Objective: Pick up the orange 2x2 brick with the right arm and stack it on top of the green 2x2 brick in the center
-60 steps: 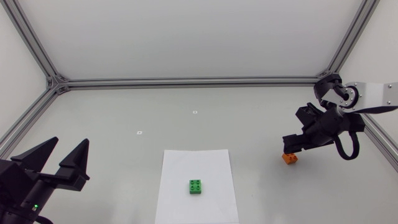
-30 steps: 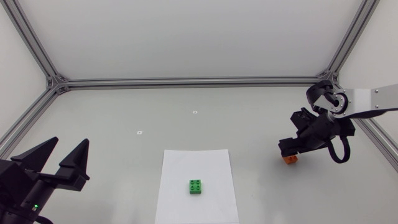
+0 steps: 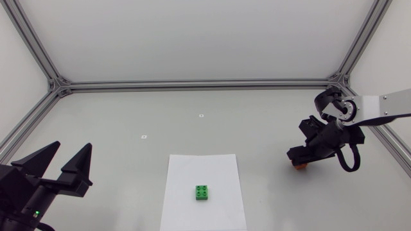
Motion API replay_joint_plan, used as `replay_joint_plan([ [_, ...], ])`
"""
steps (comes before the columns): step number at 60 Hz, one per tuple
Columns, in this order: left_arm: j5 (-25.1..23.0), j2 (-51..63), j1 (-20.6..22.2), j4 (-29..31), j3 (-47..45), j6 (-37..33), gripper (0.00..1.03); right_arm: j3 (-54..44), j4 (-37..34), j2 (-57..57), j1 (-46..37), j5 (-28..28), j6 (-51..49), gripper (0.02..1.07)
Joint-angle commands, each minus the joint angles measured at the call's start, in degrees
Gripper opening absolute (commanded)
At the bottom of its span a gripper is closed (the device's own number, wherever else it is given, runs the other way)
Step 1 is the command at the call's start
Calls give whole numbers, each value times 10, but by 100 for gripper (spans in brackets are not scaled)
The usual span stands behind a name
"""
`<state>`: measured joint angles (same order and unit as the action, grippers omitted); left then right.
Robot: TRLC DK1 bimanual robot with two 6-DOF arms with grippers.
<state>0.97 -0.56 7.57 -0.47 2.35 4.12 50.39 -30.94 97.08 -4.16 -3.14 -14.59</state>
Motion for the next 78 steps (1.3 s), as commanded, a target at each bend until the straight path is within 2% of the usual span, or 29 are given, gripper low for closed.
replay_joint_plan([
  [1,2,-1,4,6,-23,12,99,-14,8,-4,-1,4,6,62],
  [5,2,-1,4,6,-23,12,99,-16,11,-4,-1,4,4,56],
  [27,2,-1,4,6,-23,12,99,-23,15,-12,-1,4,-1,52],
  [29,2,-1,3,6,-23,12,99,-24,16,-13,-1,5,0,50],
  [30,2,-1,3,6,-23,12,99,-25,19,-14,-1,1,-1,43],
  [32,2,-1,4,6,-23,12,99,-26,24,-17,-4,-3,-1,38],
  [36,2,-1,4,6,-23,12,99,-27,24,-23,-6,-18,-1,31],
  [47,2,-1,4,6,-23,12,99,-35,15,-65,4,-21,-28,28],
  [58,2,-1,4,6,-23,11,99,-43,-6,-127,82,-20,-77,30],
  [78,2,-1,4,6,-23,12,99,-48,-25,-154,297,-10,-147,31],
])
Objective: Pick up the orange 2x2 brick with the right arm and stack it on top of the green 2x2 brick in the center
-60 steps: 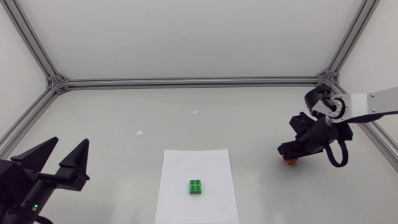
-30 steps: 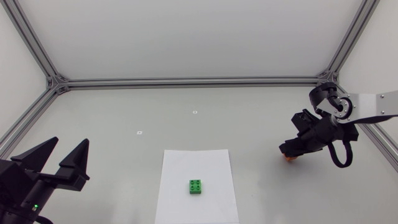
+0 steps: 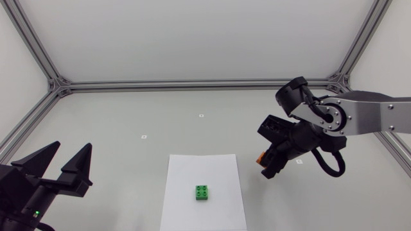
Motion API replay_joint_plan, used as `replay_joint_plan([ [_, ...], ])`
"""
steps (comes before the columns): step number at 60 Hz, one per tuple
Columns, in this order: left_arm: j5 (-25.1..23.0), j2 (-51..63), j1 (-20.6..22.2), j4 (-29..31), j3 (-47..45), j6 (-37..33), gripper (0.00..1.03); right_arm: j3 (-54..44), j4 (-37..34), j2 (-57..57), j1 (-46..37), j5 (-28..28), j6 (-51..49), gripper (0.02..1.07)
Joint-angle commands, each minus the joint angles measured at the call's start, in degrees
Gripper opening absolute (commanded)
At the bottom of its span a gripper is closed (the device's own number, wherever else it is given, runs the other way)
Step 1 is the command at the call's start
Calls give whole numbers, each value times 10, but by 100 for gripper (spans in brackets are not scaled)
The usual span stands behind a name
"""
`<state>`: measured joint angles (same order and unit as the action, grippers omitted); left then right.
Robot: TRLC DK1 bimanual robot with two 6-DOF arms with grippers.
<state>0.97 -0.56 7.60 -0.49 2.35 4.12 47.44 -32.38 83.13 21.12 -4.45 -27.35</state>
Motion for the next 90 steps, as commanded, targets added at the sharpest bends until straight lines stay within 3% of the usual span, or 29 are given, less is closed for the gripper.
replay_joint_plan([
  [1,2,-1,4,6,-23,12,99,-18,-11,-16,53,4,-19,31],
  [19,2,-1,4,6,-23,12,99,-5,-23,-25,213,12,-43,28],
  [37,2,-1,4,6,-23,12,99,49,-26,53,284,15,-60,28],
  [54,2,-1,4,6,-23,11,99,111,-13,131,300,9,-78,28],
  [90,2,-1,4,6,-23,12,99,147,-16,177,303,1,-133,28],
])
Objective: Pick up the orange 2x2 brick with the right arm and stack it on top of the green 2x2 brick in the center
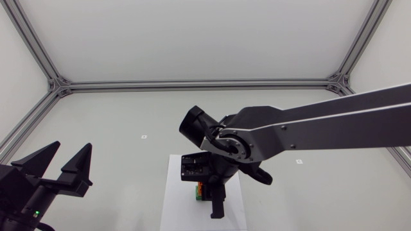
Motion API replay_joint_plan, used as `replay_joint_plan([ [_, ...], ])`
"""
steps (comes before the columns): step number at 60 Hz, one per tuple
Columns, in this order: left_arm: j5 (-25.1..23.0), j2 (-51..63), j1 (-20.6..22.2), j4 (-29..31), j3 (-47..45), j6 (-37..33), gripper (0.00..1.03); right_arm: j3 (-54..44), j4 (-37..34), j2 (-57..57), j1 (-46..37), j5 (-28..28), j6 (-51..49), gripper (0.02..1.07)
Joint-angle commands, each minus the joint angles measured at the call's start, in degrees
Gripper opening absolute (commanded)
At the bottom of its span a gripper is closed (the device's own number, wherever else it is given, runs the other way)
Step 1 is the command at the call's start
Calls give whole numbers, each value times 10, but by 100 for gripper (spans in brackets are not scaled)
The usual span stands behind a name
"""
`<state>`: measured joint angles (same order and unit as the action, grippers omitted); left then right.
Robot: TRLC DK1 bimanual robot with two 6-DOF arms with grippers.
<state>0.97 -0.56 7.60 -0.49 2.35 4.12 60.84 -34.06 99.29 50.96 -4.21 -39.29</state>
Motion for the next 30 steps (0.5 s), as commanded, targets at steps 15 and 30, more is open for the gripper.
replay_joint_plan([
  [15,2,-1,4,6,-23,12,99,16,1,22,5,-2,-22,28],
  [30,2,-1,4,6,-23,12,99,17,0,26,4,-2,-33,28],
])
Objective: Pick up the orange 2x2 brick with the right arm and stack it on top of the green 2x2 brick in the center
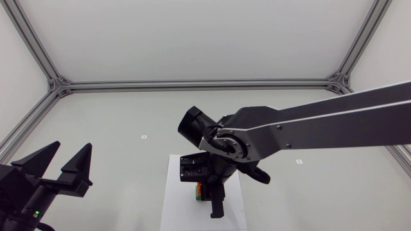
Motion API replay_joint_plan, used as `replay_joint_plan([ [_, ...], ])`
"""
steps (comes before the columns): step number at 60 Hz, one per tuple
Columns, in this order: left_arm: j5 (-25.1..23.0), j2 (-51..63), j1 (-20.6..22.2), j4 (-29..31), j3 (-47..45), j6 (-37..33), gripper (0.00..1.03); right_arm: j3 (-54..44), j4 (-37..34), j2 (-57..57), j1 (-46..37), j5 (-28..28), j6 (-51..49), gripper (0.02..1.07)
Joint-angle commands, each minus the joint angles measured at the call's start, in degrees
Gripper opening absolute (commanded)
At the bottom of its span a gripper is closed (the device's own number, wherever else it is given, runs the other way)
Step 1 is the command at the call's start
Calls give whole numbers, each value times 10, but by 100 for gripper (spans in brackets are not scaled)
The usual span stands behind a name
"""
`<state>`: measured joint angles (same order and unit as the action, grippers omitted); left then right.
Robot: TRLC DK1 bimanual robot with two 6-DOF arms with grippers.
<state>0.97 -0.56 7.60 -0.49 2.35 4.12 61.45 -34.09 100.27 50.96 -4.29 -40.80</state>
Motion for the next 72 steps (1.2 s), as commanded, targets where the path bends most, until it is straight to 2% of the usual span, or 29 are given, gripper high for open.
replay_joint_plan([
  [1,2,-1,3,6,-23,12,99,11,0,16,4,-1,-17,28],
  [50,2,-1,4,6,-23,12,99,49,-49,38,9,17,-17,28],
  [72,2,-1,4,6,-23,12,99,48,-43,48,14,16,-17,28],
])
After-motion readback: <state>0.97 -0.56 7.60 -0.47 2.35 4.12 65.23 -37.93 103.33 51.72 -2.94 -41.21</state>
